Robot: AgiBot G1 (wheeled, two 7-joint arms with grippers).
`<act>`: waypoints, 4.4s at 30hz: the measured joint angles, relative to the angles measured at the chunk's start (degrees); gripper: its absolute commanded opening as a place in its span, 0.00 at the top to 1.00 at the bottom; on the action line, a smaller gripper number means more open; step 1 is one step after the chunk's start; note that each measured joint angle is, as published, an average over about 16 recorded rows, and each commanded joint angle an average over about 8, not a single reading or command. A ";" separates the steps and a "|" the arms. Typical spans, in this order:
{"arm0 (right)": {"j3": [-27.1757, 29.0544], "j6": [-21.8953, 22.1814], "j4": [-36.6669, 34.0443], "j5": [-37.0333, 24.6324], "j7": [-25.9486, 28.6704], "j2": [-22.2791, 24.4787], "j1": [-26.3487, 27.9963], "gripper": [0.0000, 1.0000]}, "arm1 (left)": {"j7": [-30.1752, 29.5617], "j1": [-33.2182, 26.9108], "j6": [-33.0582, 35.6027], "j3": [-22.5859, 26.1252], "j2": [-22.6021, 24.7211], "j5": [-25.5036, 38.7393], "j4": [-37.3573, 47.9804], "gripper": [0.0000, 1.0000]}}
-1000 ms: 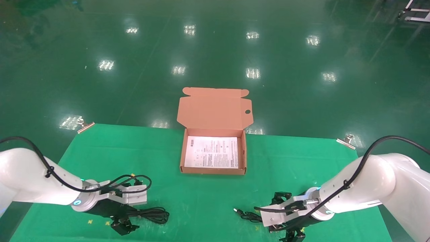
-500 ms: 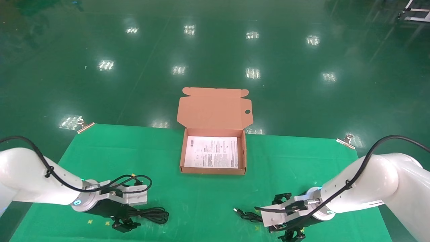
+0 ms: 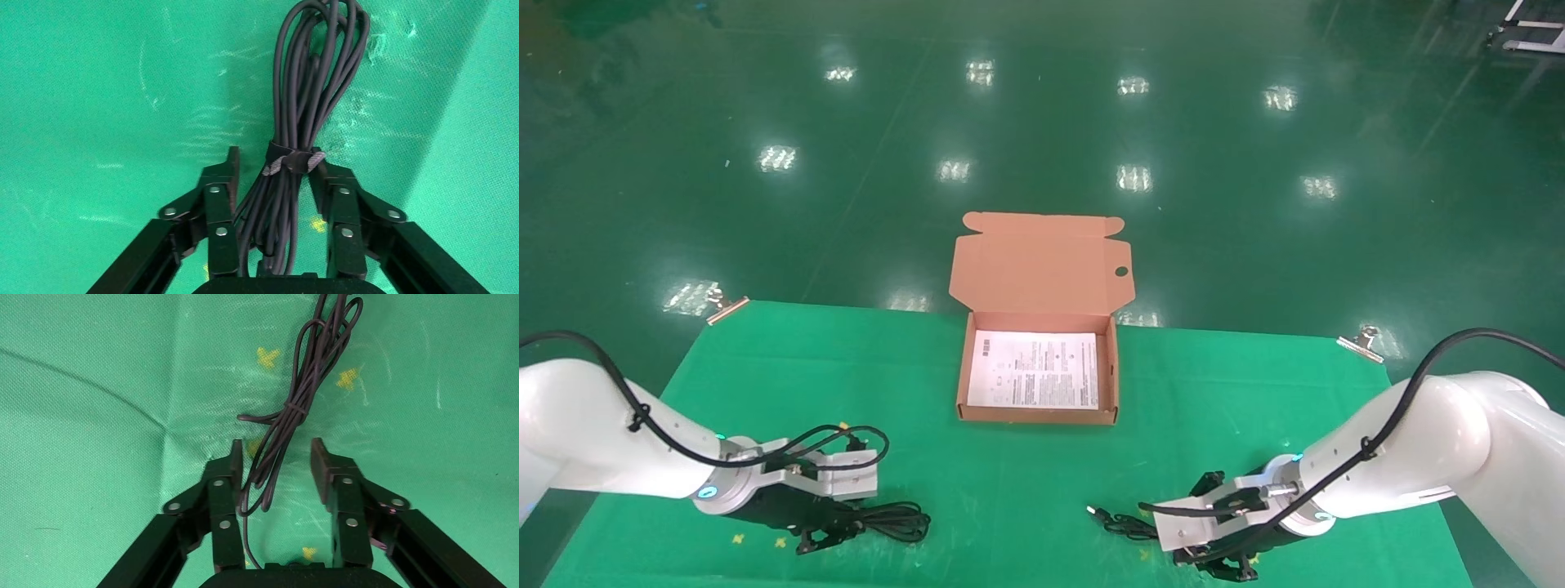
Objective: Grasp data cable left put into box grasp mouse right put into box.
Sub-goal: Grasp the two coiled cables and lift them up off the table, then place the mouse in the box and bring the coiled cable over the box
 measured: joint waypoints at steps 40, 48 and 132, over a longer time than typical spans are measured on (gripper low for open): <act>6.40 10.06 12.28 -8.80 10.45 1.30 19.49 1.00 | -8.13 -6.58 -7.45 -4.57 -5.22 1.92 -23.26 1.00; 8.95 16.96 3.22 -5.79 3.16 -7.12 24.89 1.00 | -12.58 -9.10 -12.99 -5.04 -2.48 7.24 -27.29 1.00; -9.27 30.18 -14.27 24.19 10.78 -14.22 8.53 0.00 | -25.42 -8.24 -8.86 -3.87 -7.99 22.97 -36.92 1.00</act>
